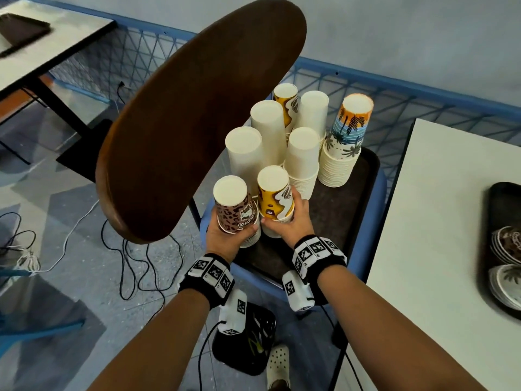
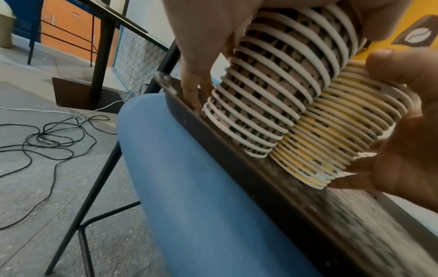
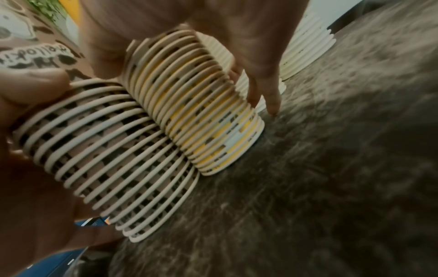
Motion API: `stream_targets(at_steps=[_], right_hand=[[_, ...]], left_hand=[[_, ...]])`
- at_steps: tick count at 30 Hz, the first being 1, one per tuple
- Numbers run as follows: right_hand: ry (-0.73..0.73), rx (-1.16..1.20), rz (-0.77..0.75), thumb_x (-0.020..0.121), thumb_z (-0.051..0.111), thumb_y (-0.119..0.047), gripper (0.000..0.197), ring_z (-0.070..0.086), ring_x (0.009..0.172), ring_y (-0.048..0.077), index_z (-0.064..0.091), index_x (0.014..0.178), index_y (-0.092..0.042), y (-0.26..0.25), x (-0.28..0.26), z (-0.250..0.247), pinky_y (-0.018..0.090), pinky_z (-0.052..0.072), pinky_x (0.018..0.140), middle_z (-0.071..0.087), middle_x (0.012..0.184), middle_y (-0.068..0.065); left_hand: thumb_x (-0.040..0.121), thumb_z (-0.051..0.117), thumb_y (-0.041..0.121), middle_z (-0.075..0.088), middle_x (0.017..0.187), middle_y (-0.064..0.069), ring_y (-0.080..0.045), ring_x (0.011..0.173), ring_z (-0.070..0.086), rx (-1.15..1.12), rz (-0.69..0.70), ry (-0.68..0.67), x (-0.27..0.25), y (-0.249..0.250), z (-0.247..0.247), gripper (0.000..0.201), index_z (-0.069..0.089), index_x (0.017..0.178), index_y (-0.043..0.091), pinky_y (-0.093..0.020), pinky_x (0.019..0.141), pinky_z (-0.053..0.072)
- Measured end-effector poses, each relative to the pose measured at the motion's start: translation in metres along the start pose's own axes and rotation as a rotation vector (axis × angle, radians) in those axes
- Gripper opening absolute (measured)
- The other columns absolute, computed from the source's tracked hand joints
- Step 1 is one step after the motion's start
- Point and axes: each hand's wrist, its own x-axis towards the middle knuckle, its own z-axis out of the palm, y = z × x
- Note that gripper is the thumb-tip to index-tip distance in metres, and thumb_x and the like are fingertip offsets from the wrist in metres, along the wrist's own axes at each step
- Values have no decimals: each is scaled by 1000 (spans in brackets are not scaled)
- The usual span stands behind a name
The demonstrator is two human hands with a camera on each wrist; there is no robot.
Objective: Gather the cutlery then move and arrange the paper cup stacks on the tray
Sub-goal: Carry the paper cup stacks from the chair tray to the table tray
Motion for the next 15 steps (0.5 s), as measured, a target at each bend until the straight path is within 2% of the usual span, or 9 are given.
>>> stream_targets(at_steps=[1,2,3,4,5,7,9,12,15], right_hand=[[-2,-6,-1,60,83,-7,95,40,110,12,32,138,-26,0,-1,-1,21,32,100,30,119,6],[-4,-7,-4,59,83,-6,95,39,110,12,33,138,-25,-1,-2,-1,21,32,100,29,117,5],[-1,-5,-4,59,84,-5,95,39,111,12,34,138,-25,-2,-3,-1,21,32,101,29,116,4],[7,1,-5,58,84,-5,95,39,111,13,35,137,-24,-2,-4,-2,23,32,102,29,115,3],[12,8,1,57,84,-4,95,39,112,13,35,136,-23,-2,-4,-2,25,33,104,29,115,3],[19,31,15,57,84,-3,93,40,114,15,37,135,-23,0,-5,-3,33,35,108,31,116,4],[24,55,35,56,85,-4,90,41,114,17,40,132,-26,2,-6,-3,38,36,108,33,117,5],[51,114,75,57,84,-4,84,43,117,19,39,119,-39,5,-8,-6,42,39,107,34,118,3],[62,146,105,57,84,-3,86,43,122,23,38,118,-41,6,-10,-10,45,39,107,34,120,1]], left_hand=[[61,75,-15,55,114,-2,11,94,58,-6,9,-11,0,-1,0,71,43,114,18,-3,82,45],[60,74,-16,56,115,-4,13,92,59,-19,18,-19,0,-1,0,70,43,113,18,-2,80,45],[60,75,-16,57,118,-9,8,95,60,-32,21,-30,-1,-1,0,70,44,114,15,-5,81,47],[58,78,-13,57,122,-15,-4,101,60,-48,21,-33,-1,0,-1,71,45,116,11,-11,86,48],[55,82,-5,56,124,-19,-15,106,58,-60,16,-41,-2,-1,-2,75,45,119,6,-19,91,49],[45,84,18,56,124,-21,-24,110,56,-79,24,-70,-3,0,-2,92,43,124,-3,-27,95,49],[40,80,30,57,123,-18,-22,109,58,-86,22,-104,-4,1,-1,101,41,127,-5,-21,92,50],[41,78,32,58,117,-11,-2,99,62,-95,18,-142,-1,3,1,97,43,125,-2,-13,85,50],[42,79,27,58,117,-9,-2,99,62,-80,-5,-189,3,5,3,96,43,126,0,-12,85,50]])
